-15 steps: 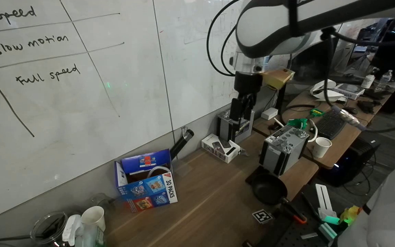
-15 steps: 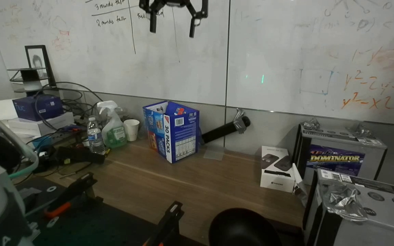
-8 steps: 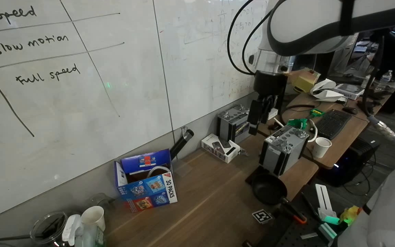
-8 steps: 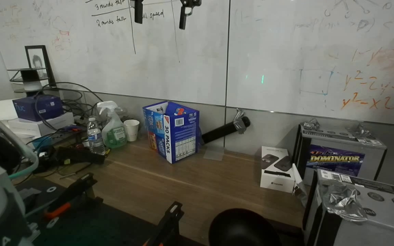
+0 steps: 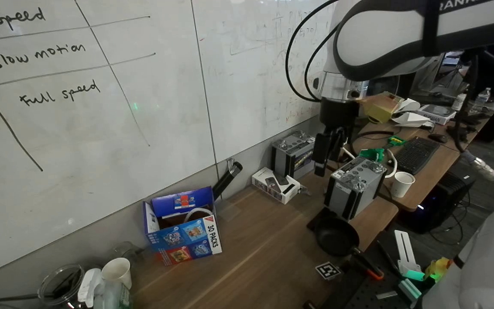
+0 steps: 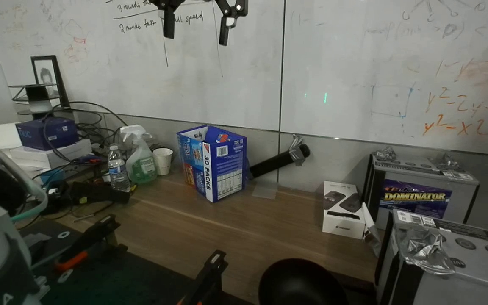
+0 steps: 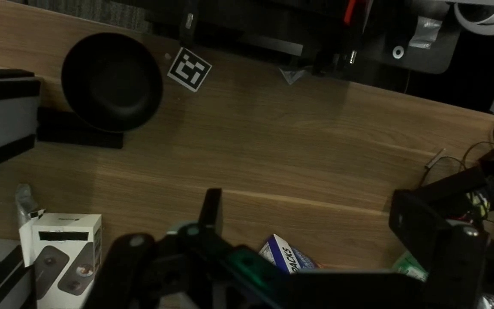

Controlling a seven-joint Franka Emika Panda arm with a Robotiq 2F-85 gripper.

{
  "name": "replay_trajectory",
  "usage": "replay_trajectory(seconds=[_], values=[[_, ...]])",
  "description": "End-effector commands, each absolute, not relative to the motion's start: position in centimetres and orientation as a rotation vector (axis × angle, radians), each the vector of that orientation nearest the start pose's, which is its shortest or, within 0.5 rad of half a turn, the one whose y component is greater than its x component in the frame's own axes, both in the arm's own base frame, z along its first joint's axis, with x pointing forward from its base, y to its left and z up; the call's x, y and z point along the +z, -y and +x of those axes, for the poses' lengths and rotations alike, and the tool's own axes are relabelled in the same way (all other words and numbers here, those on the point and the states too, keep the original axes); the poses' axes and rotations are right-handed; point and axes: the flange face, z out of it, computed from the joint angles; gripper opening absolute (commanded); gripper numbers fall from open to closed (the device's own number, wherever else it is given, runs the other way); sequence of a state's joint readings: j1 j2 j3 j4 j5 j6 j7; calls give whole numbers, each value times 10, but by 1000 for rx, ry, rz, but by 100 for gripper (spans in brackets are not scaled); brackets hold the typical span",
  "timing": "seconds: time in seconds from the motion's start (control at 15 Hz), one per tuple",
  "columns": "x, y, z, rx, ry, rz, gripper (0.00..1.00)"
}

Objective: Pick up the ropes and put them in the blue box.

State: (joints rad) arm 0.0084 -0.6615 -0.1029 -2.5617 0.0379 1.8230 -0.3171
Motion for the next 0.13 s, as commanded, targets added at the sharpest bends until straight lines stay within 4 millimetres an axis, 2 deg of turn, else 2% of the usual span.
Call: replay_trajectory(seconds=[0.0, 0.07], values=[[472, 31, 339, 93, 353, -3008, 100], [472, 31, 339, 95, 351, -3009, 100]])
